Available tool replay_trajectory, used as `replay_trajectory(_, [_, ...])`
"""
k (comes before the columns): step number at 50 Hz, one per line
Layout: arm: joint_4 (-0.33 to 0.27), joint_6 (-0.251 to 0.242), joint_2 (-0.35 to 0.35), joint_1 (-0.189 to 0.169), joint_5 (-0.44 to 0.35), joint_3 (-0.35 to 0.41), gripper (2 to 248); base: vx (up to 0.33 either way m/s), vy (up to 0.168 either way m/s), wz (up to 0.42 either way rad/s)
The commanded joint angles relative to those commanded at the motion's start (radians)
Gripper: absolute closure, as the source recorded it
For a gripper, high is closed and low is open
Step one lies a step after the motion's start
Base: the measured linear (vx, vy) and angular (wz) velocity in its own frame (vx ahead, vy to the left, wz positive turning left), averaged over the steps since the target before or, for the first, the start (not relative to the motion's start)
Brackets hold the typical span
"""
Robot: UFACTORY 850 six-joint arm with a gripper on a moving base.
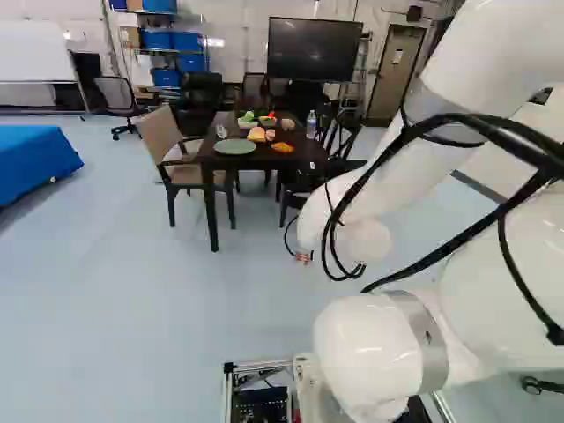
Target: Move the croissant to the empty plate
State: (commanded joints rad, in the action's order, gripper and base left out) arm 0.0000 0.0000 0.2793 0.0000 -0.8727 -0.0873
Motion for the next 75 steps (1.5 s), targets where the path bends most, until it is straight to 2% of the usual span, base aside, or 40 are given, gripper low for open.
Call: replay_trajectory(75, [0.000,0.000,0.000,0.000,0.000,0.000,3,0.074,0.001,-0.010])
